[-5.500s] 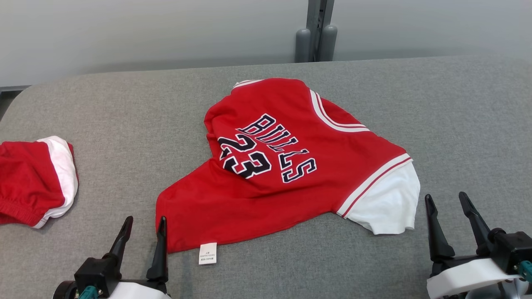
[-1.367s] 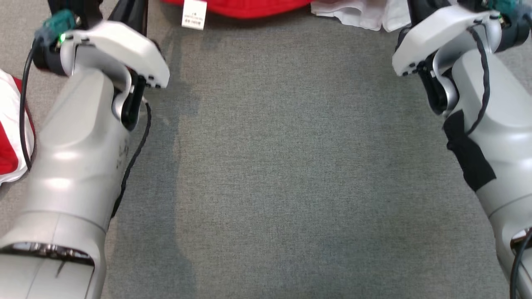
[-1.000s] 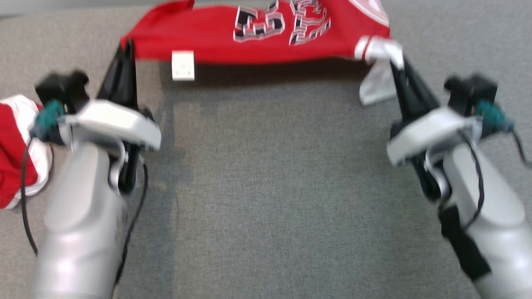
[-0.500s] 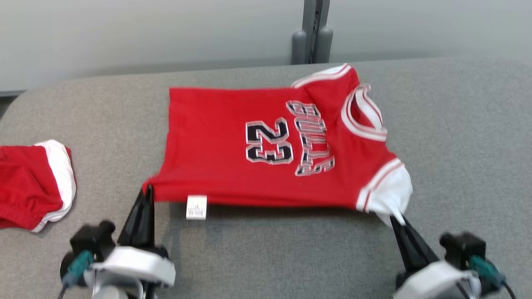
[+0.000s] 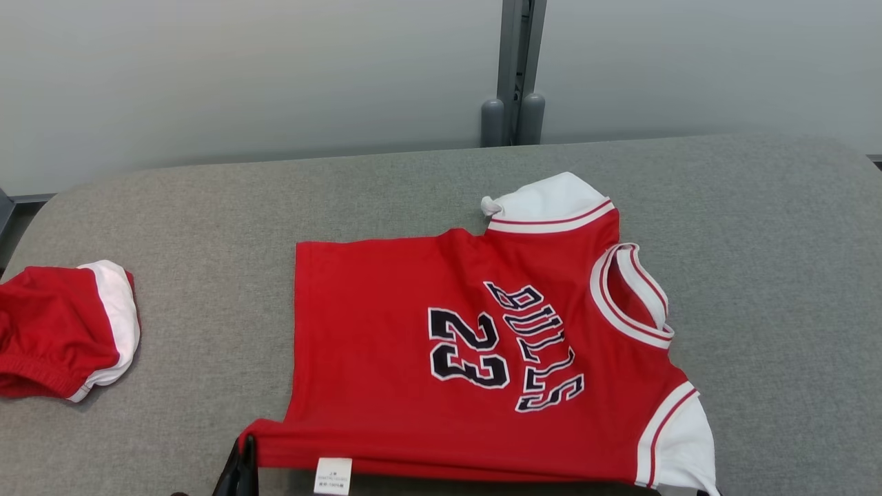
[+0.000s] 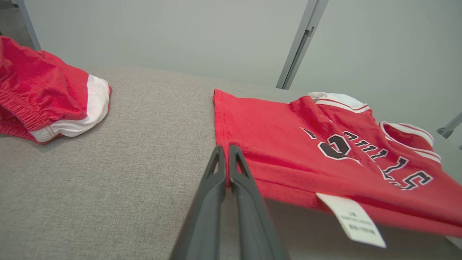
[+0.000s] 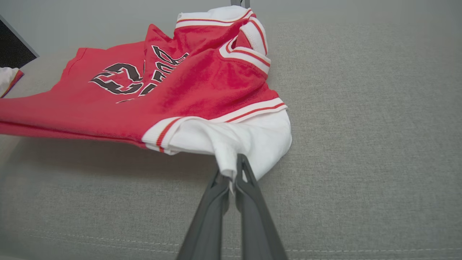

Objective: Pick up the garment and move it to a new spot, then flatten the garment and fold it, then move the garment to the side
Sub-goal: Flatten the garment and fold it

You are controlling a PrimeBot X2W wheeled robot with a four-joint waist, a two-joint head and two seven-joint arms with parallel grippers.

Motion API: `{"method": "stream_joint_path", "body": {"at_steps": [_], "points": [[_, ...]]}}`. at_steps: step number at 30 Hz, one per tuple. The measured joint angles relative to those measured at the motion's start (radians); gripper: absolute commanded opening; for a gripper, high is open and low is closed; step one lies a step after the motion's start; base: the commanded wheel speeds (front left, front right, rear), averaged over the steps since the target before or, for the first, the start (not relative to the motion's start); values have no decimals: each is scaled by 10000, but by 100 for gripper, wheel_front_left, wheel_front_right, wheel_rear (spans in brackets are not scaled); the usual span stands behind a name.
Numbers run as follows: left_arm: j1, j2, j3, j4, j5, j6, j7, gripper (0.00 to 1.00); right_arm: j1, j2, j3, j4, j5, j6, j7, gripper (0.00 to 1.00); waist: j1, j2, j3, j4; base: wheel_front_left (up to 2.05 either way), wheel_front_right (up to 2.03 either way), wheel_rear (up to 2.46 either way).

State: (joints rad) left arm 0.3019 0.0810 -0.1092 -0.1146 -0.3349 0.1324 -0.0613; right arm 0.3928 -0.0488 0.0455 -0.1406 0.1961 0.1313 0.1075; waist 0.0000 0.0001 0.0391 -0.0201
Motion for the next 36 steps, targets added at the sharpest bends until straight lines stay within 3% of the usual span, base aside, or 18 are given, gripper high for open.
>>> {"method": "stream_joint_path", "body": {"at_steps": [6,14,23,36], "points": [[612,-19,-171,-848,17,349,564,0,622,4,-171,-514,142,0,393,0,-1,0,54,28,0,0,0],[138,109,-339,-817,19,265,940,0,-44,2,-280,-374,-67,-2,297,0,0,0,411,22,0,0,0],[-1418,462,-320,-236,-67,-65,1549,0,-2034,-31,608,98,-1032,-4,334,0,0,0,1154,128,0,0,0],[-3103,357,-337,1300,-360,-355,1104,0,-5401,-836,1684,2359,-777,-4,-485,0,0,0,2360,416,0,0,0]]}}
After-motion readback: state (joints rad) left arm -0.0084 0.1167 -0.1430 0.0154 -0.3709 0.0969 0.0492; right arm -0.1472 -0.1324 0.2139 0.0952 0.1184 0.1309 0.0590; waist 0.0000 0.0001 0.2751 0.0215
